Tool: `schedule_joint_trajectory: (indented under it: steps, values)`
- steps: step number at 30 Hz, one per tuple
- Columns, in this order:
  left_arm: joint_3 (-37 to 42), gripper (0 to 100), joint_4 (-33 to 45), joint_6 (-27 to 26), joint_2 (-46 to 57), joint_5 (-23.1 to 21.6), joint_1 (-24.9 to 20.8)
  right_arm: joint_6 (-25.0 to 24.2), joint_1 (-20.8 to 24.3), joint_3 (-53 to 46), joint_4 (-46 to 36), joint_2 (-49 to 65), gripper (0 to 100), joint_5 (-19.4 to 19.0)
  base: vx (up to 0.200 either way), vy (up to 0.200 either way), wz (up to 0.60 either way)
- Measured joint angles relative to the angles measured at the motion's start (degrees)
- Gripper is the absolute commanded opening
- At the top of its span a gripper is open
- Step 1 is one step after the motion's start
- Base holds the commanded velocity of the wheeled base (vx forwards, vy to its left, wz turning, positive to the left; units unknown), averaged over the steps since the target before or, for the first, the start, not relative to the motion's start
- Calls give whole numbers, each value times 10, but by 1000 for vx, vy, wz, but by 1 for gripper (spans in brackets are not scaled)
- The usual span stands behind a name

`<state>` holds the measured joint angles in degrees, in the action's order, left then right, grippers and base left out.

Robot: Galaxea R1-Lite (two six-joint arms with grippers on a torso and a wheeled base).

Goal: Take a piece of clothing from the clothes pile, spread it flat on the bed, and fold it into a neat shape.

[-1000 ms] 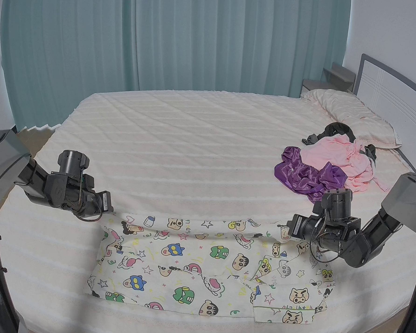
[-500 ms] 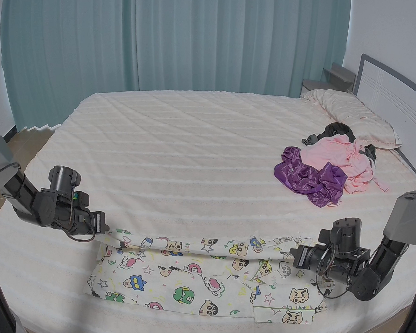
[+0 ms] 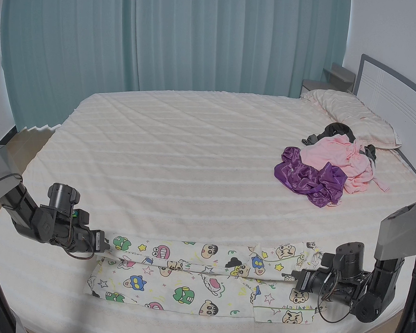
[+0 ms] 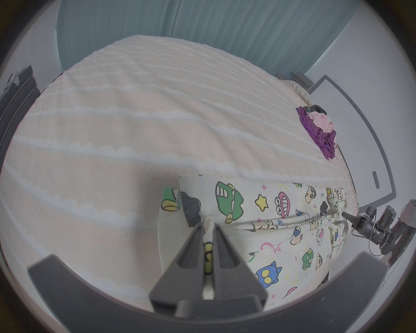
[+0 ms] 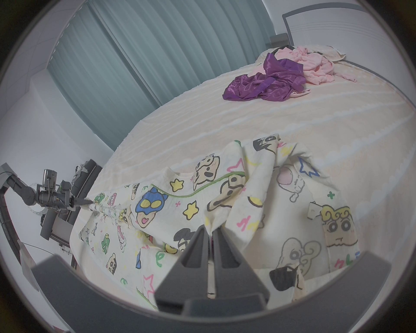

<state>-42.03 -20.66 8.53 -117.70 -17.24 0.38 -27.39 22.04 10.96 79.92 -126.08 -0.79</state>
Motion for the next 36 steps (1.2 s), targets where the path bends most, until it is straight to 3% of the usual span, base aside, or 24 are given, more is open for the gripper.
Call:
schedule_joint_trajectory:
  steps: [1, 7, 12, 25, 30, 36]
  values:
    - [3, 100, 0, 0, 0, -2, -1, -2, 0, -7, 16, -5, 100, 0, 0, 0, 0]
    - [15, 100, 0, 4, -2, -9, 1, -30, 1, -42, 85, -31, 100, 0, 0, 0, 0]
    - [27, 100, 0, 12, -1, -47, 17, -59, -11, -59, 90, -22, 100, 1, 0, 0, 0]
    - [38, 100, -11, 168, 31, -100, 55, -87, -48, -38, 90, -2, 100, -2, 0, 0, 0]
    - [37, 100, -16, 192, 40, -103, 56, -98, -48, -19, 91, -16, 100, -11, 0, 0, 0]
    - [38, 100, -35, 205, 42, -104, 56, -150, -46, 5, 91, -52, 100, -31, 0, 0, 0]
